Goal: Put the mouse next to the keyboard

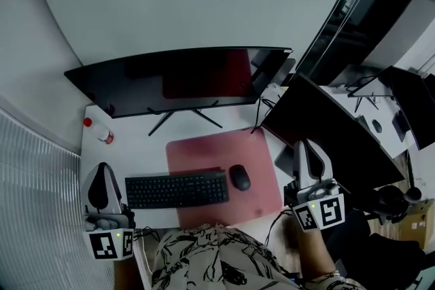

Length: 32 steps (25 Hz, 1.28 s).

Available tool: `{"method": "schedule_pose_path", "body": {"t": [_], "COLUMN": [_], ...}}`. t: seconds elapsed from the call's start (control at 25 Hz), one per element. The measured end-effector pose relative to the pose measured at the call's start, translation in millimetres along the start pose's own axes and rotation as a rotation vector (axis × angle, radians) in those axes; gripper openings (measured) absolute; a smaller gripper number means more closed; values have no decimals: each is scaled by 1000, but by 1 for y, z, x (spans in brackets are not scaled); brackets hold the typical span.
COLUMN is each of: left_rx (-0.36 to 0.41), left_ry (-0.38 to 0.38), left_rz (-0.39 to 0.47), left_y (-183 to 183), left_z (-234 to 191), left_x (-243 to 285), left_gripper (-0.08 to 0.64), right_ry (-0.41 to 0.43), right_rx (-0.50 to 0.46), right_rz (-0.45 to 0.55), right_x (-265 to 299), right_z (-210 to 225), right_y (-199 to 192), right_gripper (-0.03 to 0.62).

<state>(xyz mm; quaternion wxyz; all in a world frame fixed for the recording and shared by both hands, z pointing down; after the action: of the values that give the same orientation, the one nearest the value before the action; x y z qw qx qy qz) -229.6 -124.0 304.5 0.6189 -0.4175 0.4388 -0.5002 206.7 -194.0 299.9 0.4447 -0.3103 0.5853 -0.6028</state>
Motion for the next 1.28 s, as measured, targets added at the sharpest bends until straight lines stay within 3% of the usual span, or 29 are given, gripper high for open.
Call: {"method": "schedule_pose_path", "body": {"t": [0.24, 0.44, 0.84, 1.28], "left_rx": [14, 12, -11, -12], "left_ry": [33, 61, 97, 81], "left_rz": [-20, -38, -48, -45], "left_y": [-2, -8, -14, -12], "left_z": [-10, -18, -15, -8], "left_x": [-11, -18, -24, -16], "left_gripper": [-3, -3, -3, -3], "right_ry": [-47, -24, -53, -46], "right_rx": [-3, 63, 20, -3], "right_rz": [24, 41, 13, 1], "right_x": [-11, -15, -12, -10], "right_z": [10, 13, 13, 7], "right_y": [4, 1, -5, -12], "right_gripper": [5, 5, 5, 5]}}
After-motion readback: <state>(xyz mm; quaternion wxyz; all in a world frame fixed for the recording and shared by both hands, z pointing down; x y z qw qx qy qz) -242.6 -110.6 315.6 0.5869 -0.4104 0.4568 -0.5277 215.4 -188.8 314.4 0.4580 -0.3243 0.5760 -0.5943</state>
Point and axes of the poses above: the fingertips, and each gripper's own axes: x forward along the fingers, z to its right, y out of its top, the point moved 7 cm from there along -x, backward along the fingers, and after that the axes turned 8 degrees about x, right-handed, at the moved point
